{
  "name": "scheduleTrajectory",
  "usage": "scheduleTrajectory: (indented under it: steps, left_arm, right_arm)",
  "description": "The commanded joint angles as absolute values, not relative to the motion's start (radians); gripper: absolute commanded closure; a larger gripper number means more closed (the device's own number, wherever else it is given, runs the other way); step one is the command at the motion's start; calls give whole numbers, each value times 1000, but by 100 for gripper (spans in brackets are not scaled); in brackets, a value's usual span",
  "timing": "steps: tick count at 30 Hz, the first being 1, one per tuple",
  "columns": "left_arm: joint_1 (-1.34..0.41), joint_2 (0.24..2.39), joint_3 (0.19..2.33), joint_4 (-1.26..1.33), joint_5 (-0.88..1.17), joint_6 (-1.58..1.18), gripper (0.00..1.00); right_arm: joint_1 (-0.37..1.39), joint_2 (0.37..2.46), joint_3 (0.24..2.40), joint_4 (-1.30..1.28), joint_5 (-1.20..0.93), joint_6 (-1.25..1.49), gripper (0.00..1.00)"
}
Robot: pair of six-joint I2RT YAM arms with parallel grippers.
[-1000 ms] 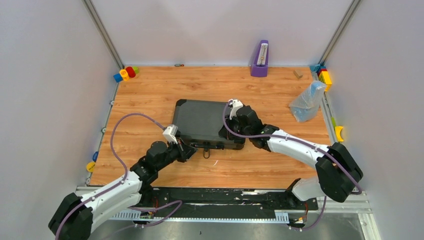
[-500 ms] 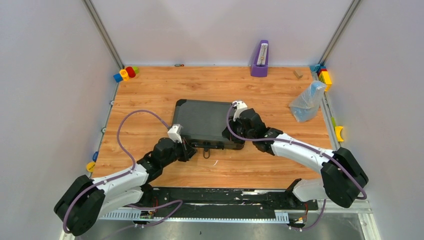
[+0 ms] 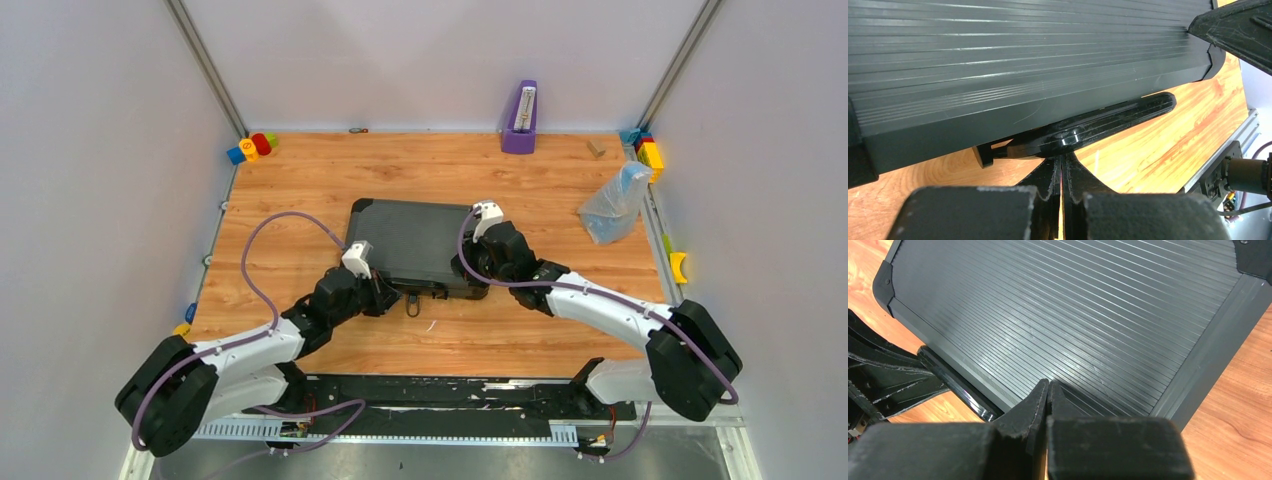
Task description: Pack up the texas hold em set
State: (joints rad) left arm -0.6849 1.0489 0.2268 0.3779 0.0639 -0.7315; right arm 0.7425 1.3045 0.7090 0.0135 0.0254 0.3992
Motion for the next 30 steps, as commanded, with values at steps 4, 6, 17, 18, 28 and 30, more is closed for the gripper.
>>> scheduleTrajectory:
  steps: [4, 6, 17, 18, 28, 30]
  left_arm:
    - [-691, 909, 279, 124, -80, -804, 100]
    - [-706, 886, 224, 174, -88, -842, 99]
    - [-849, 1068, 167, 357, -219, -951, 99]
    - [-862, 1100, 161, 383, -244, -959, 99]
    - [-871, 1390, 174, 606, -287, -946, 100]
    - [-871, 1453, 185, 694, -229, -936, 100]
  right_arm:
    - [739, 1289, 669, -17, 67, 391, 100]
    - [739, 1291, 667, -13, 65, 392, 100]
    - [739, 1306, 667, -9, 50, 393, 100]
    - [739, 1303, 666, -9, 51, 393, 100]
    - [739, 1278, 646, 16, 59, 388, 100]
    - [739, 1279, 645, 20, 58, 388, 100]
